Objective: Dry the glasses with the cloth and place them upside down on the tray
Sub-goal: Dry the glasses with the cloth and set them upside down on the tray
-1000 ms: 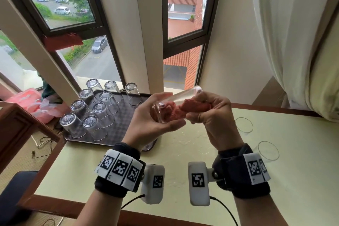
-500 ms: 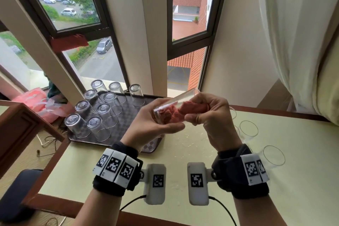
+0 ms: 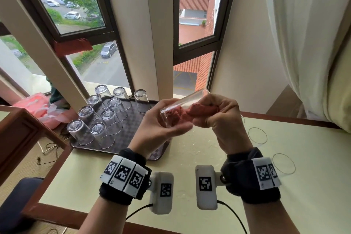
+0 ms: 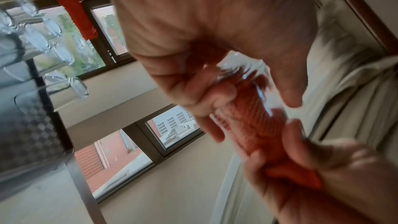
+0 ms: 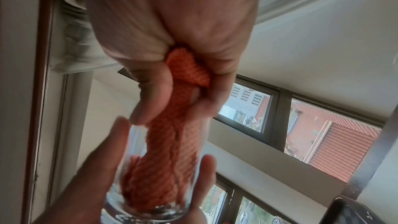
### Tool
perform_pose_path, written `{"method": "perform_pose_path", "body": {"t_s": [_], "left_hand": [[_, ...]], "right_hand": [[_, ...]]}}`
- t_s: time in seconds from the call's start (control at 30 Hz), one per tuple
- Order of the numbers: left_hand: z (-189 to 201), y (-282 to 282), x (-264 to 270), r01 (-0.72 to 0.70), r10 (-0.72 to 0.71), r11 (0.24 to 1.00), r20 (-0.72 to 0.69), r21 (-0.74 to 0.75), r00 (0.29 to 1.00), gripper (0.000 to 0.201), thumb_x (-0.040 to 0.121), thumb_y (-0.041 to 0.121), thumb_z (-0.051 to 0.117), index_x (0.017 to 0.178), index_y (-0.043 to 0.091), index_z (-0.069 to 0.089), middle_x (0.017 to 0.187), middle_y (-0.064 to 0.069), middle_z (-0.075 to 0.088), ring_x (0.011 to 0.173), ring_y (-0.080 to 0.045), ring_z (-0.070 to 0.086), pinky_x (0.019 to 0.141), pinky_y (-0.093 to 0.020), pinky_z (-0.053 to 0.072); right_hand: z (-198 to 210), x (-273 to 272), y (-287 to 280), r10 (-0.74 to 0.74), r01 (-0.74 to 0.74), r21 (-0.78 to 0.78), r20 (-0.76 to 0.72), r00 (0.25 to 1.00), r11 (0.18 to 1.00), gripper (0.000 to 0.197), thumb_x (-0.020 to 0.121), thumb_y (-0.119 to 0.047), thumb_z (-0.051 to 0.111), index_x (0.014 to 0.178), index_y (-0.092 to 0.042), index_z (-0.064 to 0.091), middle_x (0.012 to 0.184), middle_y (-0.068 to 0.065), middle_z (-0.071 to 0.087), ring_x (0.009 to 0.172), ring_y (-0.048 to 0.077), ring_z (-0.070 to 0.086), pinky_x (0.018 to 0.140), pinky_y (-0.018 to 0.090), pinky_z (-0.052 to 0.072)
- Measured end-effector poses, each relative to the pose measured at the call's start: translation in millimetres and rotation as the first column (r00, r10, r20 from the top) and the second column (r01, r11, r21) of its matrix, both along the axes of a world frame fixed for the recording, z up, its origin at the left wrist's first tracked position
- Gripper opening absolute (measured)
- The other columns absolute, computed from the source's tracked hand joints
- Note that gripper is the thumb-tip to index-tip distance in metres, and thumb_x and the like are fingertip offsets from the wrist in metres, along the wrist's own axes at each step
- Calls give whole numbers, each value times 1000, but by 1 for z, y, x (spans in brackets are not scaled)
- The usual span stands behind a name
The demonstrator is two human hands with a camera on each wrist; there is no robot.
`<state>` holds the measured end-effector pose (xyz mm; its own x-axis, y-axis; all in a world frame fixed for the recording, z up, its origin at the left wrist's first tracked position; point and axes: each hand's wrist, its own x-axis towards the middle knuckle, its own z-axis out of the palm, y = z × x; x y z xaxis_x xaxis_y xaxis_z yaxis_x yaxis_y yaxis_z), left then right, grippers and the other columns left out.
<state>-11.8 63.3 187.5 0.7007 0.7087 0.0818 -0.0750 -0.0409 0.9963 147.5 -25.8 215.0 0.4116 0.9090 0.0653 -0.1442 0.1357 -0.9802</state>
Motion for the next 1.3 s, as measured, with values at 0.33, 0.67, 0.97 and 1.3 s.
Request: {"method": "perform_pose_path", "body": {"t_s": [0.33,0.67,0.97,1.3], "left_hand": [[-6,3,-9,-107,103,959,30,261,994,89,57,58,88,126,9,61,110,-7,74,93,-23,75,78,-37,62],[-13,7,-18,-53,57,990,29,-129,998,69,50,49,89,105,12,70,74,-3,72,49,-11,55,38,-17,43],[-18,15,-27,-27,26,999,40,30,999,62,60,16,90,117,13,65,108,-3,75,89,-23,76,72,-27,61],[-18,52,-46,92,-64,964,-121,248,991,66,55,41,92,115,30,64,112,9,70,96,-11,73,77,-25,61]], "right_hand": [[-7,-1,-6,144,-142,-44,50,988,989,27,63,-7,74,88,-8,66,79,3,70,68,18,60,51,26,48],[-13,-18,4,110,-105,-68,81,991,992,31,69,22,71,78,-7,64,67,-1,67,63,14,64,50,25,54],[-18,-24,12,47,-39,-154,49,998,987,42,58,27,68,70,-13,72,67,4,69,60,18,57,45,23,44],[-32,-9,6,-43,58,-209,72,996,976,35,50,-7,79,83,-3,70,75,3,70,65,14,65,47,24,49]]}}
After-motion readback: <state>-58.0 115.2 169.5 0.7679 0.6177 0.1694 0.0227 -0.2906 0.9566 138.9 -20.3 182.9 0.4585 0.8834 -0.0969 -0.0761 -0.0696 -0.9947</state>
